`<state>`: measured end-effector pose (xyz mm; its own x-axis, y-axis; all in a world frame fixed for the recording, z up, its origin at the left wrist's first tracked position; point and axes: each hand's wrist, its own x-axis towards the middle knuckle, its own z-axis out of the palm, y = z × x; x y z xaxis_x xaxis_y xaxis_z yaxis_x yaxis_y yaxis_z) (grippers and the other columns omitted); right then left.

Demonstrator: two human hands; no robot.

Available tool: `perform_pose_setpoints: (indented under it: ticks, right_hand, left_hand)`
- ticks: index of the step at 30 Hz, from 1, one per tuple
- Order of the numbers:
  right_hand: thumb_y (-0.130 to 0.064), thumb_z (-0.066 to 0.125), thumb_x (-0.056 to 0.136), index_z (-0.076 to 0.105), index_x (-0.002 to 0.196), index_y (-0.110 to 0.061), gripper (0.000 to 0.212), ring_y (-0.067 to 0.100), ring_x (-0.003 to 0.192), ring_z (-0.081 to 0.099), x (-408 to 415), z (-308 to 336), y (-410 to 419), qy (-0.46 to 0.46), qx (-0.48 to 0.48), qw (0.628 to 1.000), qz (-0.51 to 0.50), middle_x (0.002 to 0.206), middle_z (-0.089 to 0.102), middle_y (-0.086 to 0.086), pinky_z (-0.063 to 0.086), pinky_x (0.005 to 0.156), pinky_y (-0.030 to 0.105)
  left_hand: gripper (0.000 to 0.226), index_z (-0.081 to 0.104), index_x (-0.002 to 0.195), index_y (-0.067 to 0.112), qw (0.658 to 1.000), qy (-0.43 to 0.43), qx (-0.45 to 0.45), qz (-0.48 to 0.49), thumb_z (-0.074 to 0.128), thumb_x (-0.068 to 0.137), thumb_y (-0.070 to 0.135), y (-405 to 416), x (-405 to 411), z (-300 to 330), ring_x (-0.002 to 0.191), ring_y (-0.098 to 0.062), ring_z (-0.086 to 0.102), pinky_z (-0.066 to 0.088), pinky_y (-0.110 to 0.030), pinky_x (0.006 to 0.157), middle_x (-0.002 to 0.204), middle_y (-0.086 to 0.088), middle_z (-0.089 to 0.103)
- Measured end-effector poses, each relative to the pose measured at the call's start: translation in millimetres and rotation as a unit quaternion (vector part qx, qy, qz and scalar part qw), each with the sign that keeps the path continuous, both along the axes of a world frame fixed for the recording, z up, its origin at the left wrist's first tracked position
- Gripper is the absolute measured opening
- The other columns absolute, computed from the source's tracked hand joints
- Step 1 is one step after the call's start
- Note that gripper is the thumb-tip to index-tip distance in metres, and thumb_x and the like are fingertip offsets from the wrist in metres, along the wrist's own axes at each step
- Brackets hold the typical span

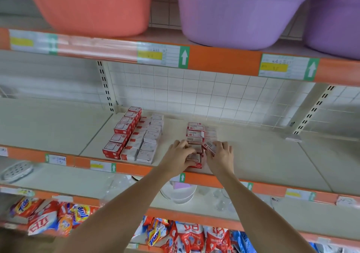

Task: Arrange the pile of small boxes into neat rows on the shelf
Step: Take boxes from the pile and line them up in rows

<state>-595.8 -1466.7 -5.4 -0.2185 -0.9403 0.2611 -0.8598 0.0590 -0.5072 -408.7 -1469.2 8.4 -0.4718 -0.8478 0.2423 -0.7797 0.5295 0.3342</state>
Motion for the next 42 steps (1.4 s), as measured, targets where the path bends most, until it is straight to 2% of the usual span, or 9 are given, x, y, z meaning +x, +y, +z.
perform_pose_setpoints:
  ticks: [7,12,15,18,21,23,31,35,42]
  right_hand:
    - [-0.031,0.066,0.089,0.057,0.125,-0.01,0.042,0.031,0.111,0.044,-1,2,-2,-0.014,0.0,0.999,-0.038,0.121,0.053,0.011,0.041,0.098,0.043]
    - [-0.028,0.068,0.088,0.057,0.125,-0.008,0.043,0.031,0.109,0.043,-5,9,-10,-0.025,-0.014,0.999,-0.022,0.119,0.053,0.012,0.041,0.096,0.043]
    - [-0.021,0.067,0.089,0.057,0.125,-0.006,0.04,0.03,0.11,0.041,-4,16,-16,-0.041,-0.027,0.999,0.006,0.119,0.051,0.013,0.042,0.095,0.042]
    - [-0.014,0.064,0.09,0.057,0.128,-0.007,0.039,0.029,0.114,0.04,-3,22,-25,-0.04,-0.041,0.997,0.045,0.122,0.051,0.011,0.042,0.096,0.039]
    - [-0.017,0.06,0.094,0.056,0.13,-0.01,0.037,0.024,0.118,0.039,-2,27,-38,-0.04,-0.045,0.995,0.08,0.124,0.051,0.006,0.042,0.098,0.036]
    - [-0.02,0.058,0.095,0.055,0.131,-0.011,0.037,0.021,0.12,0.038,-4,29,-49,-0.041,-0.037,0.994,0.097,0.125,0.051,0.002,0.041,0.1,0.034]
    - [-0.024,0.06,0.095,0.052,0.13,-0.013,0.037,0.02,0.124,0.039,-15,31,-101,-0.048,0.001,0.992,0.117,0.127,0.052,-0.001,0.039,0.1,0.032]
    - [-0.02,0.06,0.095,0.05,0.131,-0.014,0.037,0.019,0.126,0.036,-14,31,-124,-0.047,0.039,0.988,0.144,0.129,0.05,-0.001,0.036,0.103,0.032]
    - [-0.016,0.063,0.089,0.055,0.123,-0.016,0.035,0.02,0.12,0.039,-3,28,-156,-0.053,0.051,0.983,0.171,0.122,0.054,-0.001,0.041,0.092,0.033]
  left_hand:
    - [0.044,0.064,0.125,0.018,0.999,0.03,0.033,-0.014,0.075,0.084,0.029,-7,-6,1,0.112,-0.022,0.039,0.039,-0.038,0.102,0.117,-0.003,0.049]
    - [0.05,0.061,0.128,0.019,0.997,0.023,0.061,-0.034,0.073,0.084,0.041,-18,-1,5,0.112,-0.02,0.042,0.043,-0.036,0.097,0.118,-0.002,0.049]
    - [0.044,0.061,0.123,0.02,0.999,0.033,0.033,-0.004,0.058,0.092,0.051,-27,1,12,0.105,-0.014,0.051,0.049,-0.033,0.088,0.113,0.001,0.053]
    - [0.038,0.058,0.124,0.021,0.998,0.006,-0.007,0.059,0.051,0.097,0.046,-41,0,21,0.103,-0.014,0.054,0.043,-0.027,0.076,0.113,0.002,0.057]
    - [0.038,0.053,0.127,0.022,0.994,-0.029,0.021,0.108,0.05,0.097,0.046,-57,-2,26,0.114,-0.019,0.051,0.051,-0.041,0.085,0.121,0.002,0.055]
    - [0.042,0.05,0.13,0.02,0.989,-0.039,0.049,0.133,0.049,0.097,0.046,-65,-5,31,0.118,-0.022,0.049,0.049,-0.046,0.093,0.126,0.0,0.054]
    - [0.048,0.046,0.137,0.019,0.981,-0.073,0.087,0.157,0.048,0.098,0.046,-94,-13,31,0.127,-0.023,0.045,0.044,-0.046,0.102,0.137,-0.001,0.051]
    - [0.048,0.045,0.139,0.015,0.978,-0.074,0.095,0.172,0.048,0.1,0.042,-106,-17,31,0.129,-0.026,0.044,0.042,-0.044,0.103,0.139,-0.005,0.05]
    - [0.052,0.041,0.144,0.015,0.973,-0.071,0.108,0.188,0.045,0.1,0.044,-120,-17,26,0.132,-0.027,0.041,0.042,-0.046,0.105,0.142,-0.006,0.049]
